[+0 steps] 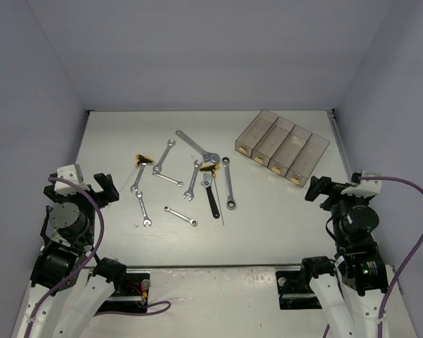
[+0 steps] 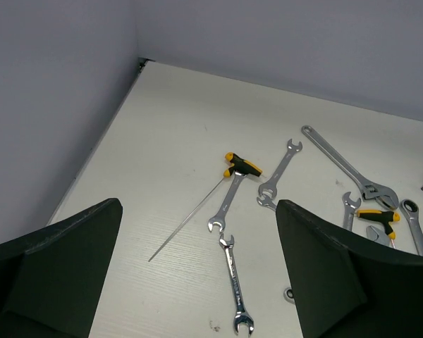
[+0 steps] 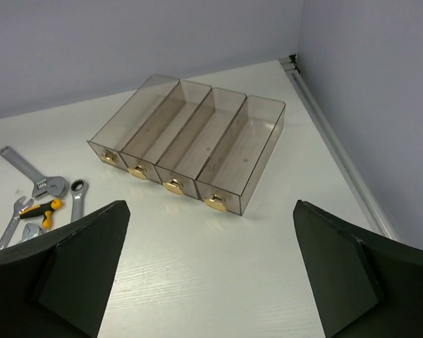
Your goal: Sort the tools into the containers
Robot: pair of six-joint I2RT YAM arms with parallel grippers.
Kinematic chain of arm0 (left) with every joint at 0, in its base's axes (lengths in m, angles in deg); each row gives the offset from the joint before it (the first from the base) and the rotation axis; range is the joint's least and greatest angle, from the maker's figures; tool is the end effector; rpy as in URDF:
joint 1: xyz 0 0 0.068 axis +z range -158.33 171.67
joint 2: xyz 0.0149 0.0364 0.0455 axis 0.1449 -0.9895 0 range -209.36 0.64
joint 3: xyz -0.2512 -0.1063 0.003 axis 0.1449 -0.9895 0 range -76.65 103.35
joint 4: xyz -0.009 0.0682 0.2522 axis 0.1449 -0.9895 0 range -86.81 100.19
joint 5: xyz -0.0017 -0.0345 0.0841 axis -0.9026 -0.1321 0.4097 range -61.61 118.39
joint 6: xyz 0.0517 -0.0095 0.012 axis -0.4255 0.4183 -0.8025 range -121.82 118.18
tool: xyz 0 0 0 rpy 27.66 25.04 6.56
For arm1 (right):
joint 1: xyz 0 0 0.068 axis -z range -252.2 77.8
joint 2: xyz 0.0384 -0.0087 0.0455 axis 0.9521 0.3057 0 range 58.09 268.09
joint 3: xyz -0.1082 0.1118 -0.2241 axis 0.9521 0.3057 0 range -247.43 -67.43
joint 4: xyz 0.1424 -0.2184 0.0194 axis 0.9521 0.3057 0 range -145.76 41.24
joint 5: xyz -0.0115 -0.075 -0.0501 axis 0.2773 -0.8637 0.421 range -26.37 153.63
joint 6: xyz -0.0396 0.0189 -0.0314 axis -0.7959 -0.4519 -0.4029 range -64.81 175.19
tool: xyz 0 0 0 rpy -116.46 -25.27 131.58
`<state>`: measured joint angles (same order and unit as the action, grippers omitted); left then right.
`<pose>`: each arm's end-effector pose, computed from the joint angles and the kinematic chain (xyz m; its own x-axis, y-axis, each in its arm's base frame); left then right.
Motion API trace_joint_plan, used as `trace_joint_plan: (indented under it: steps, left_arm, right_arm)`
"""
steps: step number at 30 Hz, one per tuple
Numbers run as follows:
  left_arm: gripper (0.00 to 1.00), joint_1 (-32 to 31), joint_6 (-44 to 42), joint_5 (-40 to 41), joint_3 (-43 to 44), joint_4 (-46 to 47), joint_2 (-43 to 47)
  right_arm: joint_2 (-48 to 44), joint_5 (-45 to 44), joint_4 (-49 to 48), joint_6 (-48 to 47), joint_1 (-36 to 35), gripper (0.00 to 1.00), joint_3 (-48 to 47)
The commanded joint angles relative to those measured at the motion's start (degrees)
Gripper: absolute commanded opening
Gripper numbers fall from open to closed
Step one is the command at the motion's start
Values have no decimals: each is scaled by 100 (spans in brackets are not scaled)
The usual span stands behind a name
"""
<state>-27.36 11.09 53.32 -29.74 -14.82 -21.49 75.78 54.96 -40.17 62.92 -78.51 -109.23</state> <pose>0.0796 -0.0116 0.3698 0.0191 -0.2210 -0.9751 -0.1010 0.9699 -0.2218 0.0758 0.0030 0.3647 0.1511 0.1506 -0.9770 0.0193 0.9877 0.1552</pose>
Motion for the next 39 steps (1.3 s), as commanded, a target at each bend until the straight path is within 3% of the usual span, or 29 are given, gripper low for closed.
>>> trace_joint_plan:
  steps: [1, 10, 13, 20, 23, 25, 27, 39]
  left_arm:
    - [88, -17, -37, -203, 72, 385, -398]
    - [88, -22, 80, -326, 851, -143, -1179]
    - [88, -13, 84, -464, 1146, -257, -1478]
    - [88, -18, 164, -497, 1090, -229, -1798]
    - [89, -22, 104, -461, 870, -149, -1811]
    - [88, -22, 61, -429, 687, -83, -1797]
    - [88, -26, 44, -422, 670, -90, -1813]
    - [88, -118, 29, -523, 548, -28, -1785]
  right_arm:
    - [444, 172, -324, 162, 24, 100, -292]
    - [1004, 377, -336, 565, 24, 100, -460]
    - [1508, 372, -329, 923, 30, 100, -523]
    - [3179, 1535, -303, 1171, -64, 98, -1212]
    - [4053, 1232, -310, 1259, -707, 93, -1580]
    - [4508, 374, -295, 1287, -1588, 92, -1808]
    - [5201, 116, -299, 1354, -1981, 93, -2091]
    - [8518, 160, -103, 1388, -2632, 79, -3485]
